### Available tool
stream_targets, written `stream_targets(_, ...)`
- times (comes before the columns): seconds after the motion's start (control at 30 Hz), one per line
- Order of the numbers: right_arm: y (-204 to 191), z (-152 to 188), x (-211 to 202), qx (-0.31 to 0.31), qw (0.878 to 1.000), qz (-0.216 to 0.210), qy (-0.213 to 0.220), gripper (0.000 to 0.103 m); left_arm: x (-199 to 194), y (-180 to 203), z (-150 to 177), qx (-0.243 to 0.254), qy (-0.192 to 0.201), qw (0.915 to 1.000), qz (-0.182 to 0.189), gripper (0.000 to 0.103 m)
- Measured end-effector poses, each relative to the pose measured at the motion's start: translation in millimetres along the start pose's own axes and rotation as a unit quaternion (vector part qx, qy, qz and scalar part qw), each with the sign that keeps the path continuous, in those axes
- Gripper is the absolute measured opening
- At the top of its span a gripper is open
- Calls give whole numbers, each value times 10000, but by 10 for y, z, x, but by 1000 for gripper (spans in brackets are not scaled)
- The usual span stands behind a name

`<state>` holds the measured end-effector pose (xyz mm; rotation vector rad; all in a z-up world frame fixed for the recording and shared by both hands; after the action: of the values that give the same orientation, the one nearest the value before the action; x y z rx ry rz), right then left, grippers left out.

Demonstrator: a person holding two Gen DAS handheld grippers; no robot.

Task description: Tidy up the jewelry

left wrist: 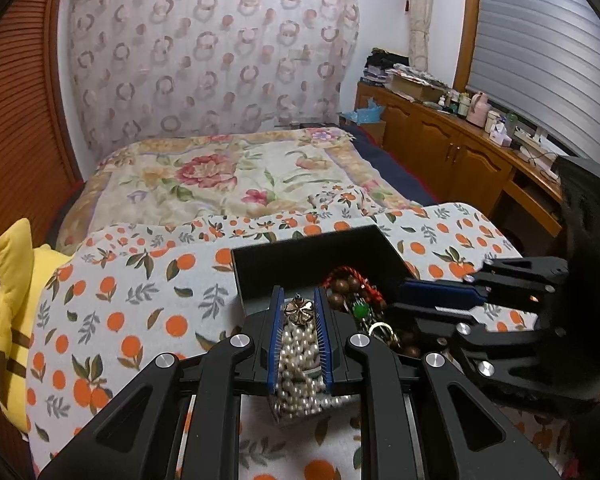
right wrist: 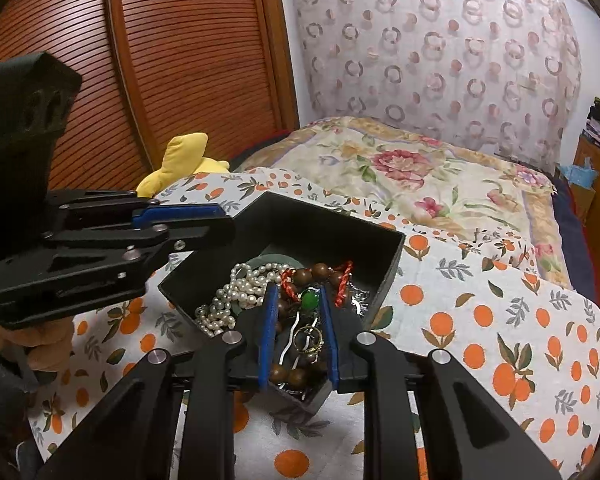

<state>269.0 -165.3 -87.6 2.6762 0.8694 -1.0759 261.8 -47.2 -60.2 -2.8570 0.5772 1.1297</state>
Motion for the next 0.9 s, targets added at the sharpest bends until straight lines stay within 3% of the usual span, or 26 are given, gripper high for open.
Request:
stream_targets(0.4,40,41,-111,-2,9997,227,63,26,180,-81,-119,-104,-18,9998,-163,18)
stream_targets(0.47,45,60,-134,15,9996,257,71,27,154,-86,-113,-113,14,9997,-206,30)
stream_targets(0.57,52,90,-172,35,9994,334,96,28,89,-76,-104,-108,75,9996,-253,38)
stream_targets(0.63,61,115,-215,92,9991,405,123,29,28,-65,-87,-106,126,9994,-310,55)
stream_targets(0.73,85,159,-306,228,9980,542,214,40,-91,-55,-35,-108,215,9987,-453,76)
stream_targets(0.9,100,260,-442,425,9958,751,314,51,-308,-55,92,-163,344,9969,-687,94)
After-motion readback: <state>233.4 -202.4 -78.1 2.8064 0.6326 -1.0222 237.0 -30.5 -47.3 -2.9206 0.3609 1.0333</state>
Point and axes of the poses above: each gripper's, at about its wrist camera, not at the fingertips, and x roughly the way its jaws point, y to its right, z to its underside, the point moved 5 cm from there along x, roughly the way its jaws point, and after that the axes turned 4 degrees about z, right-handed, at the moved point
